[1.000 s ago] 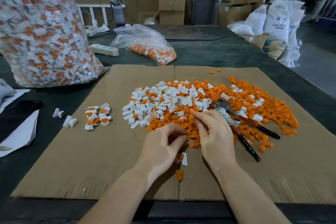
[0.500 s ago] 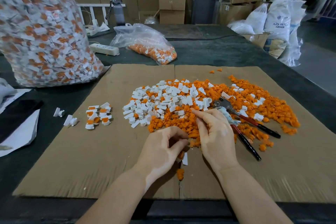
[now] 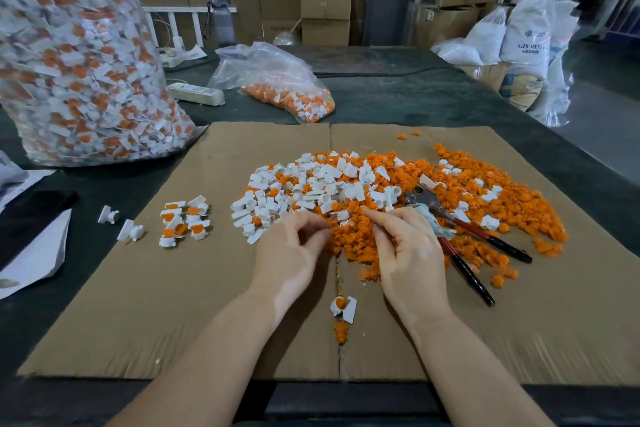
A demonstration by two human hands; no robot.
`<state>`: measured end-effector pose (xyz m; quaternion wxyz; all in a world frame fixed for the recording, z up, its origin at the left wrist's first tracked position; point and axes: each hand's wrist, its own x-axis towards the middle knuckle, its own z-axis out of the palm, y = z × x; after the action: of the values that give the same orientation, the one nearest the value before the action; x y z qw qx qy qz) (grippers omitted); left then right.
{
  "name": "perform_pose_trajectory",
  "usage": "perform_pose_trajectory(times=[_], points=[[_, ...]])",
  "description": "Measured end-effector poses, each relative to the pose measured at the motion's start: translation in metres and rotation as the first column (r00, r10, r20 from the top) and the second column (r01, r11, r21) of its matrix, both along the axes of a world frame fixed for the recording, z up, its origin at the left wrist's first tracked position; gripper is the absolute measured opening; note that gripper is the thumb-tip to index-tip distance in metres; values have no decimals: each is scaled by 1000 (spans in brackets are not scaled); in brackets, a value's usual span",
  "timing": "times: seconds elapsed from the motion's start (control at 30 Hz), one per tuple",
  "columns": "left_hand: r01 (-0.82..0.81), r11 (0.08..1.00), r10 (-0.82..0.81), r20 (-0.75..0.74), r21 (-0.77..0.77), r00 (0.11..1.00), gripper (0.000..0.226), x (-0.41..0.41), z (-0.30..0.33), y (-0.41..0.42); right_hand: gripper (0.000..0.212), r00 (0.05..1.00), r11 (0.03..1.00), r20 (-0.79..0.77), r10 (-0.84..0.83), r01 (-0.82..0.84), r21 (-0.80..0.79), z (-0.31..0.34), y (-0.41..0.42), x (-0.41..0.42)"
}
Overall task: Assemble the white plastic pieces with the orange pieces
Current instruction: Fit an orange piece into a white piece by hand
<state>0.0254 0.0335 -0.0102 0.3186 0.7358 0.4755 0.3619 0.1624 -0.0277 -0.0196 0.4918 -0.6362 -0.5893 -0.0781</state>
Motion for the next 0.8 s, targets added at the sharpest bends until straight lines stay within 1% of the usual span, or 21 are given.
perform_pose_trajectory(times=[0.1, 0.17, 0.23, 0.3, 0.53, 0.73, 0.8], points=[[-94, 992, 101, -79, 85, 992, 11, 8, 5, 23, 23, 1000, 1000, 10, -22, 22, 4, -1, 1, 0], [-133, 981, 155, -154, 144, 976, 20, 15, 5, 34, 23, 999, 999, 11, -32, 32, 9, -1, 2, -1], [-160, 974, 196, -248, 161, 949, 30, 21, 5, 42, 23, 999, 999, 21, -37, 37, 16, 0, 2, -1], [-170, 970, 217, -306, 172, 927, 35, 25, 5, 46, 23, 998, 999, 34, -44, 43, 17, -1, 2, -1], [-167, 972, 205, -249, 164, 946, 31, 31, 9, 46, 14, 999, 999, -10, -39, 39, -2, -4, 4, -1], [-174, 972, 212, -264, 159, 941, 21, 34, 10, 44, 7, 999, 999, -19, -51, 51, 2, -3, 1, -1], [-173, 968, 213, -226, 184, 951, 18, 32, 11, 41, 6, 998, 999, -39, -44, 43, -9, -3, 1, -1]])
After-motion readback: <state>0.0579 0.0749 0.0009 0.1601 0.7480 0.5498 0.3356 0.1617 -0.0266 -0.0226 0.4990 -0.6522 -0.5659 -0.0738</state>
